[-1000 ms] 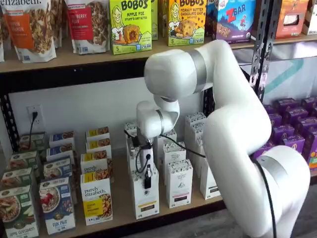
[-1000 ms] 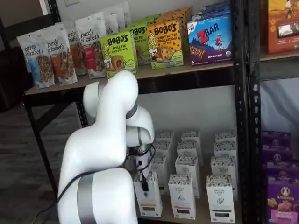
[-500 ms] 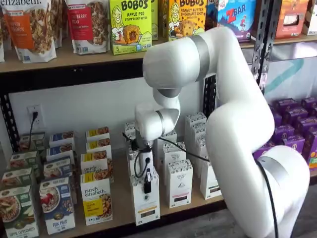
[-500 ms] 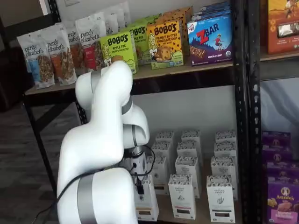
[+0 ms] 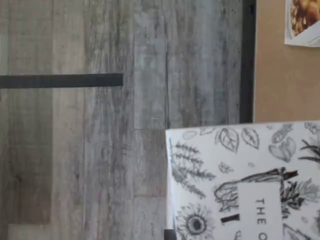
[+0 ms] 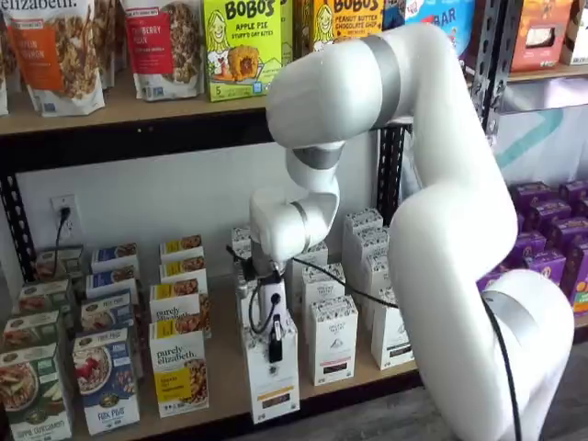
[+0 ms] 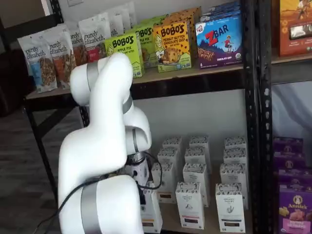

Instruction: Pick up the white box with a yellow strip in the middle, on the bottom shelf, the fourth box from the left

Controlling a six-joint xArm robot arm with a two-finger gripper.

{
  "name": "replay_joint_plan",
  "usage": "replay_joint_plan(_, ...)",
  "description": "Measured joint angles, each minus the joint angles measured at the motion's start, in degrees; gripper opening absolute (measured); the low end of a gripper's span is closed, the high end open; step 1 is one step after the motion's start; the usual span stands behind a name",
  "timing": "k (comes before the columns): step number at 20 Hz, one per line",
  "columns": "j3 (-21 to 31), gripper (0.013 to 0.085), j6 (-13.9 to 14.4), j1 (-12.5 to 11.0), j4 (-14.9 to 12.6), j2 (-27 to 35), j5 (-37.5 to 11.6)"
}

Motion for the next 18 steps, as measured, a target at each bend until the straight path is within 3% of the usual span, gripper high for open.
replay_joint_plan(10,9.9,0.049,0.0,1.6,1.9,-10.6,2.6)
replay_joint_plan(18,17.7,0.049,3.8,2.2,-1.7,-19.8,3.2)
